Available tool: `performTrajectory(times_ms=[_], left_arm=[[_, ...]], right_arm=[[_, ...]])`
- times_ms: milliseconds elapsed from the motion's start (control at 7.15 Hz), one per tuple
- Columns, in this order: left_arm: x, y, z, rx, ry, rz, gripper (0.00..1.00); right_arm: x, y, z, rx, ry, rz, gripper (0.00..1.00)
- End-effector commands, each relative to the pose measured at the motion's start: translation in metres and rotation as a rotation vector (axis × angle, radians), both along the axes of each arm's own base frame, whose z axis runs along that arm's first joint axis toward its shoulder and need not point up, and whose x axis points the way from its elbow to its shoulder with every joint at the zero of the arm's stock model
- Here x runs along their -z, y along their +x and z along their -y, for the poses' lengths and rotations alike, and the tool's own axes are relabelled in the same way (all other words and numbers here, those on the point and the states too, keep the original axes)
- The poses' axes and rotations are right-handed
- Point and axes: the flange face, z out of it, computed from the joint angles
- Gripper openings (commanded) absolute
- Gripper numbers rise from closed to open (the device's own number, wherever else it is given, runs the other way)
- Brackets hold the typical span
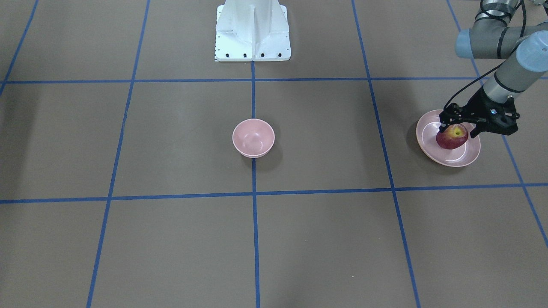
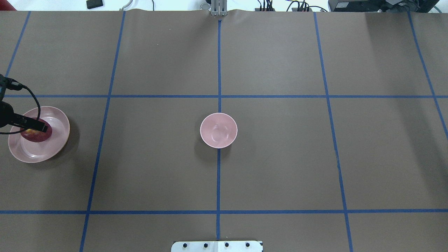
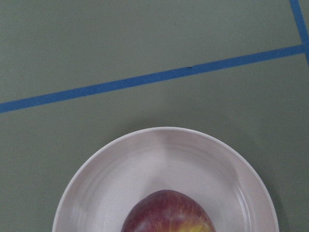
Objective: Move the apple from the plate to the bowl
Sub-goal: 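Lower the left gripper and grasp the red apple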
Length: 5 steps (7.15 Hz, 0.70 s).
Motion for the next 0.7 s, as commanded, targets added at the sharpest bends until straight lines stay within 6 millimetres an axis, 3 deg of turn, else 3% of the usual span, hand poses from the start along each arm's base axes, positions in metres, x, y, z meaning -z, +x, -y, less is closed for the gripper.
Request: performTrajectory(times_ms=[0, 280, 420, 559], left_arm=[[-0.0134, 0.0127, -0.0059, -0.025, -0.013, 0.019, 0.99], [-0.0169, 0.0202, -0.0063, -0.037, -0.02, 0.022, 0.98], [-0.0169, 0.0215, -0.0069, -0.041, -0.017, 0.023, 0.77], [-0.0162, 0.0223, -0.0059, -0.045, -0.013, 0.023, 0.48]], right_arm=[[-0.0018, -0.0008, -0.0001, -0.001, -0.006, 0.0, 1.0], [-0.0025, -0.0008, -0.0002, -0.002, -0.009, 0.0, 1.0], [-0.0026, -0.0007, -0.0002, -0.002, -0.009, -0.002, 1.0], [-0.0026, -0.0007, -0.0002, -0.003, -0.01, -0.002, 1.0]])
